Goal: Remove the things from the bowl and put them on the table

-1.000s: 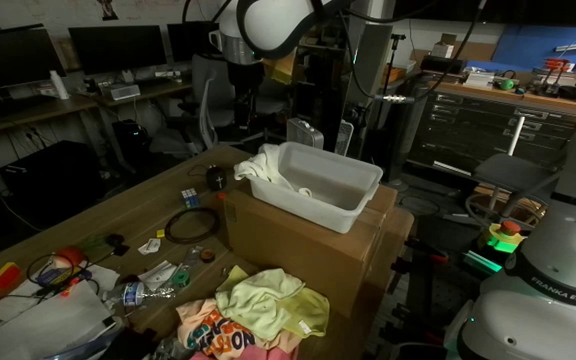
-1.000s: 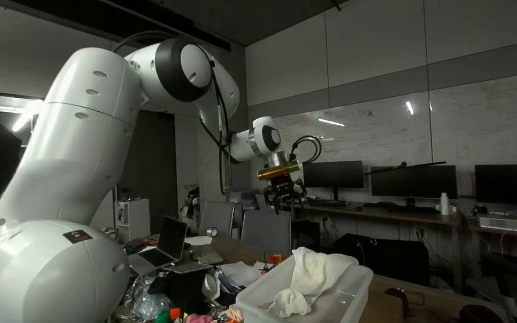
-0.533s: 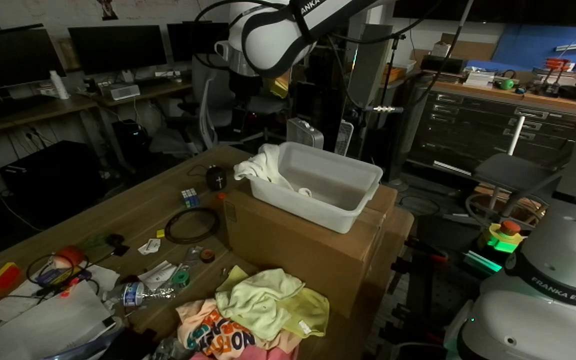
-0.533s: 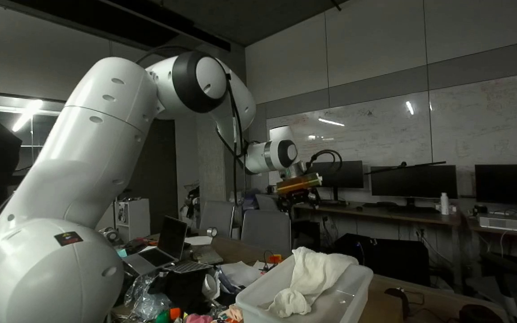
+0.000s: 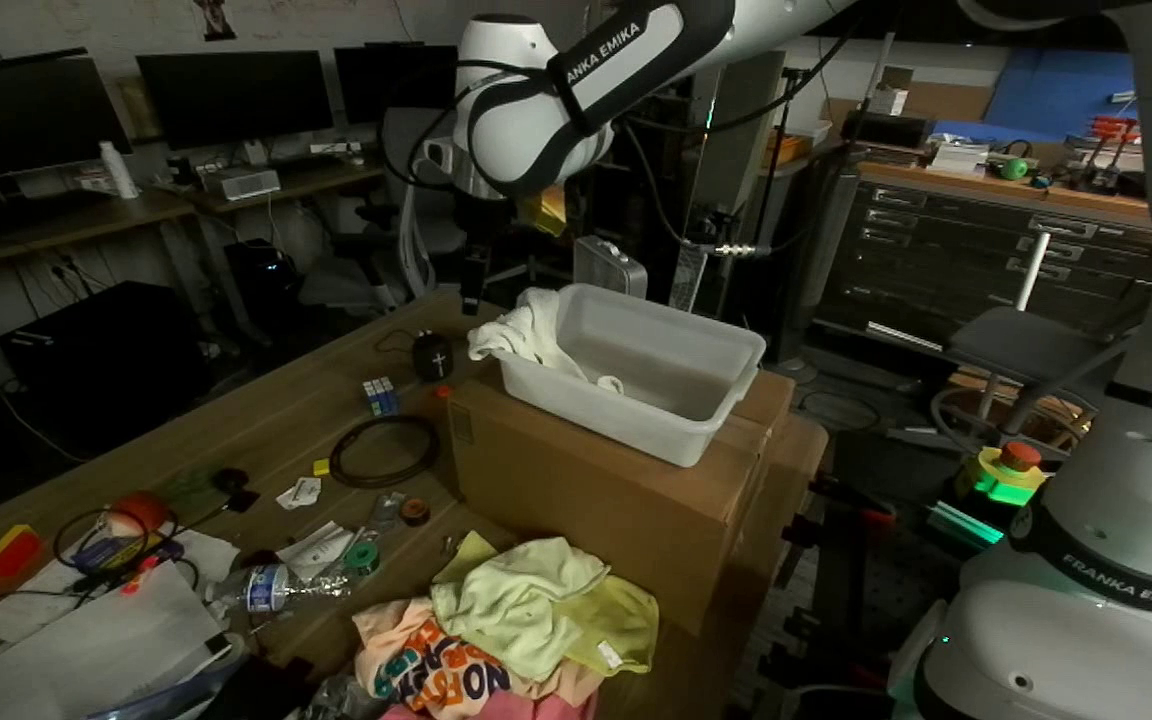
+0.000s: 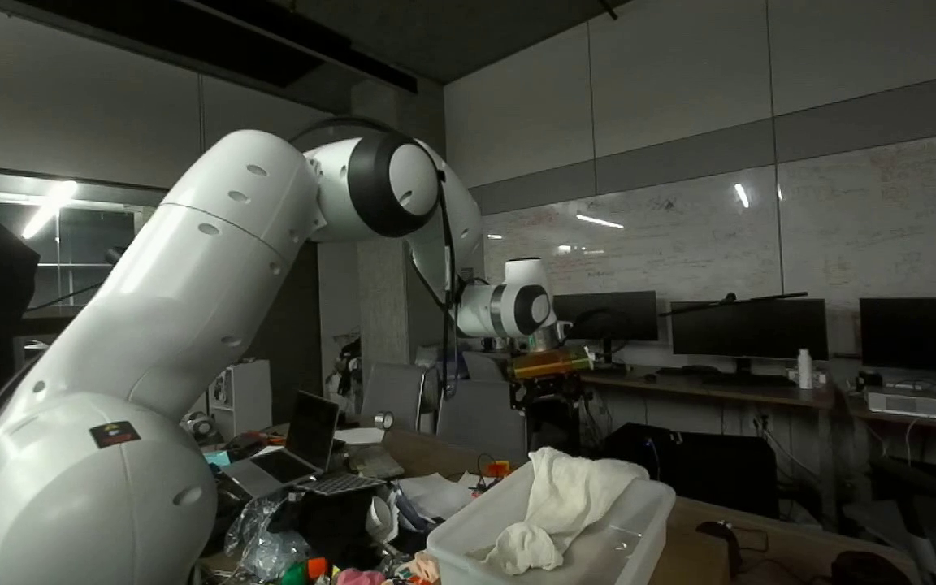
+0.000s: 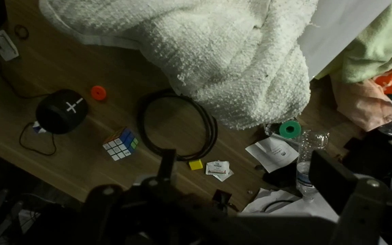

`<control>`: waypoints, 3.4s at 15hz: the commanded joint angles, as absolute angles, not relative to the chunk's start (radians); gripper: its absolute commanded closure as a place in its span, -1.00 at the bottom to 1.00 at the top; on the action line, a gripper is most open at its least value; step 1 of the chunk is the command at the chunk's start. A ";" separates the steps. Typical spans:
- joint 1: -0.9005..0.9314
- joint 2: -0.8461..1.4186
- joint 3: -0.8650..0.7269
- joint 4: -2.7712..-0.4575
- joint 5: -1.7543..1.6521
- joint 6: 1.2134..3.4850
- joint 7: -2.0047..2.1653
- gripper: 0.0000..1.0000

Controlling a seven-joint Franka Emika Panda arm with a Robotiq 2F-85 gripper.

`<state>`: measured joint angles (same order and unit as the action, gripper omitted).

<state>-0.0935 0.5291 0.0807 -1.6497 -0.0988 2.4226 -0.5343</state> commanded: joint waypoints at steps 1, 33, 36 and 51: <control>-0.109 0.601 0.108 -1.557 -0.069 2.399 -0.581 -1.00; -0.060 0.777 0.057 -1.350 -0.140 2.133 -0.510 -1.00; -0.052 0.778 0.052 -1.350 -0.152 2.102 -0.495 -1.00; -0.041 0.785 0.054 -1.343 -0.185 2.056 -0.488 0.59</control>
